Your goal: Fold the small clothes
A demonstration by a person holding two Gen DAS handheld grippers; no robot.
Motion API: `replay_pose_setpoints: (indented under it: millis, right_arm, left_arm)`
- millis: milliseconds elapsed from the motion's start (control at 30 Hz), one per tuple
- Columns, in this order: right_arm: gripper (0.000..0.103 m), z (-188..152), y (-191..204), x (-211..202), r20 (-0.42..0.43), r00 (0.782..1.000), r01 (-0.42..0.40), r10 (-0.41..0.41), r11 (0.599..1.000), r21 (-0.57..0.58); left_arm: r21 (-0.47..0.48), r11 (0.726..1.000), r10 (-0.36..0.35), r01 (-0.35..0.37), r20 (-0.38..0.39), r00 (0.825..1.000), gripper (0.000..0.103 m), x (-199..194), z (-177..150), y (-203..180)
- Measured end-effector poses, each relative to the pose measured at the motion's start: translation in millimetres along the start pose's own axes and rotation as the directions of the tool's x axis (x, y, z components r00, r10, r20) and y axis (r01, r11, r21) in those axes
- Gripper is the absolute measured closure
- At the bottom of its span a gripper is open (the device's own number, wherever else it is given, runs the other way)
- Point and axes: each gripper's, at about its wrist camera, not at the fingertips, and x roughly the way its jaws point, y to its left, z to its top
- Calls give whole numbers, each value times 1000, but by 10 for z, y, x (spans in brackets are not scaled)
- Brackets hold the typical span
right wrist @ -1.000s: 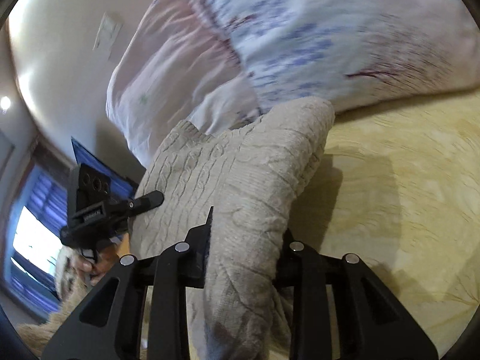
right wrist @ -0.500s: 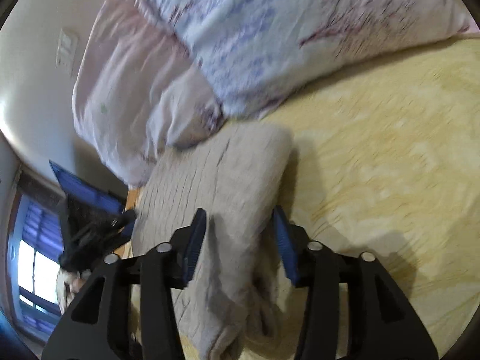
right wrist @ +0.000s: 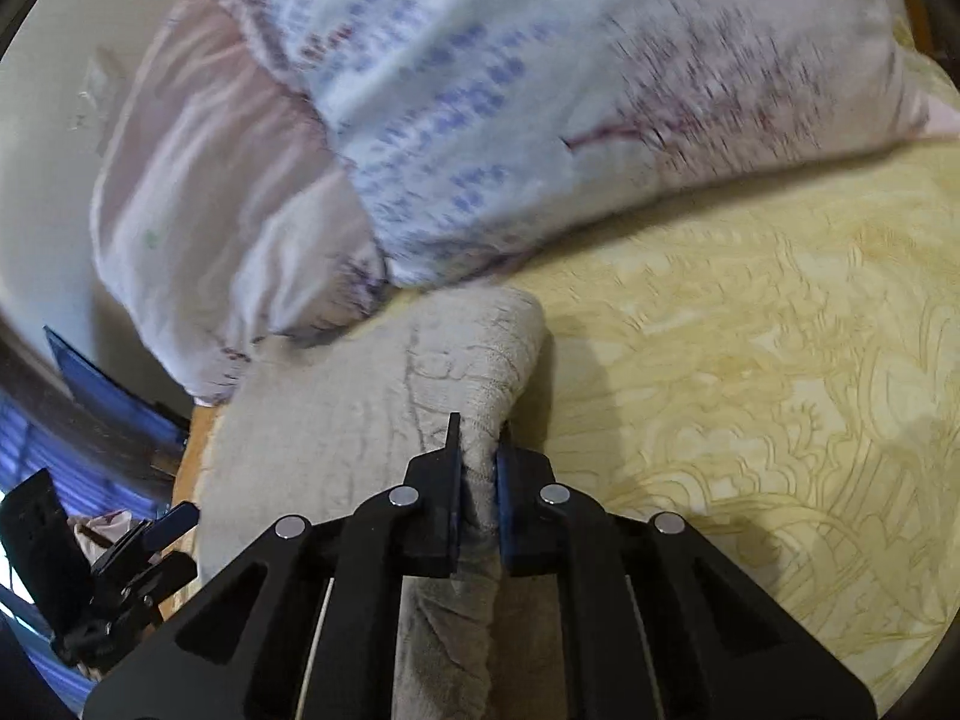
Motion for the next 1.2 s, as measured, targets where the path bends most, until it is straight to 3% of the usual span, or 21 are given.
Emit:
replay_pose_setpoints:
  millis: [133,267,400,500,600,700,800,933,1100,1200]
  right_arm:
    - [92,-50,-48,121,-30,999,25,-24,1000,11]
    - [69,-80,90,-49,19,998,69,-68,997,-44]
    - [67,-255,234,-407,86,996,36,-24,990,-139]
    - [67,-468,403,-603,110,994,9,19,970,-245]
    - [67,-657,578,-672,106,994,13,25,939,-343]
    - [67,-771,697,-533,71,996,71,-45,905,-419]
    - [66,-846,699,-309,67,979,203,-194,866,-457]
    - [64,-889,691,-352,100,972,235,-212,873,-427]
    - [32,-1028,713,-633,176,968,233,-177,892,-387]
    - [23,-1126,730,-750,206,964,236,-168,900,-367]
  left_arm:
    - [15,999,44,-43,-25,999,22,164,-20,-56]
    - [16,998,66,-66,-13,998,19,192,-37,-87]
    - [-8,998,58,-58,25,998,19,-22,-79,-32]
    - [-14,988,156,-155,52,986,18,-198,-173,34]
    - [-17,968,252,-251,21,968,19,-208,-274,107]
    - [-16,958,284,-285,-39,958,19,-83,-344,173]
    - [-21,955,293,-295,-69,954,17,42,-377,202]
    - [-36,959,279,-281,-54,959,17,-2,-401,207]
    - [-31,959,281,-281,-16,960,10,-225,-582,168]
    - [-44,956,288,-288,-10,957,7,-316,-707,147]
